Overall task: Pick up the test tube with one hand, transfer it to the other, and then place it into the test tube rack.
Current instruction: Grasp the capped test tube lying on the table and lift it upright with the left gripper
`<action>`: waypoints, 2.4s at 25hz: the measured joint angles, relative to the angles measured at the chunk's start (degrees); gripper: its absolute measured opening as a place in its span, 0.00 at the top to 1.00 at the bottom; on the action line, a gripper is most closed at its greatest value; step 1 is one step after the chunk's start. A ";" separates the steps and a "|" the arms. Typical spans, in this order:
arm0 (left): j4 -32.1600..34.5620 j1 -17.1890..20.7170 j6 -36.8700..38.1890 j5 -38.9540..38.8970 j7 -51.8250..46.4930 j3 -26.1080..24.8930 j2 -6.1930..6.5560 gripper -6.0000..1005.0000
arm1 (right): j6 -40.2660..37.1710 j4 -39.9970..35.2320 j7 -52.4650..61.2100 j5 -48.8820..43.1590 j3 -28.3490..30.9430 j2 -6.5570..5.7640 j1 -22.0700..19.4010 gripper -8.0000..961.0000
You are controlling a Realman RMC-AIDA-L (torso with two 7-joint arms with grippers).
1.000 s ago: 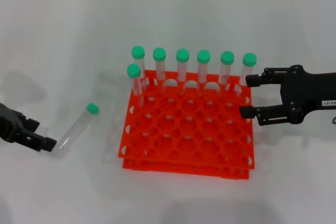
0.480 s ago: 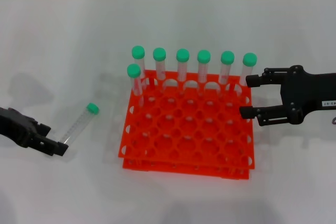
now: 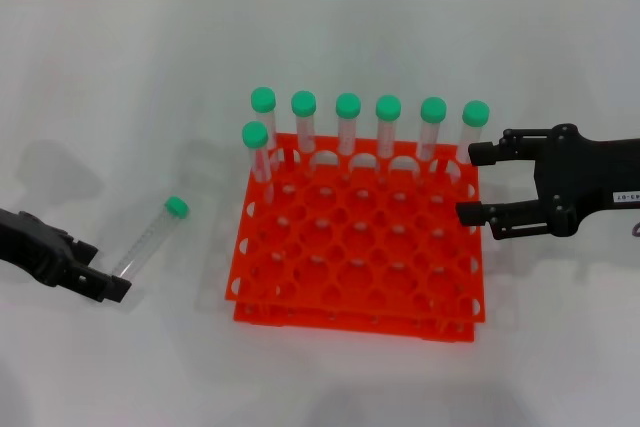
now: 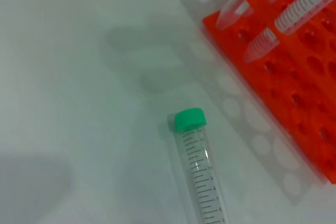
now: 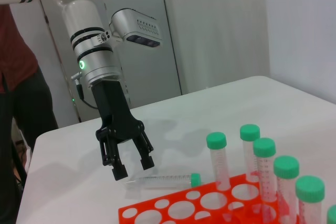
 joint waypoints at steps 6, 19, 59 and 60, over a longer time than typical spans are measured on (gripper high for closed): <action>-0.16 -0.48 -0.36 0.15 -0.18 0.01 0.03 0.15 | 0.17 0.00 0.00 0.00 0.00 0.00 0.00 0.20; -1.78 -1.52 -1.51 0.30 -0.02 0.24 -0.11 0.24 | 0.26 0.00 0.00 0.00 0.00 0.00 0.00 0.20; -3.63 -2.73 -3.18 1.70 0.00 1.43 -0.72 0.53 | 0.44 1.32 -0.69 0.09 0.00 0.00 0.41 0.20; -3.62 -2.72 -3.18 1.70 -0.01 1.43 -0.72 0.54 | 0.44 1.32 -0.69 0.09 0.00 0.00 0.41 0.20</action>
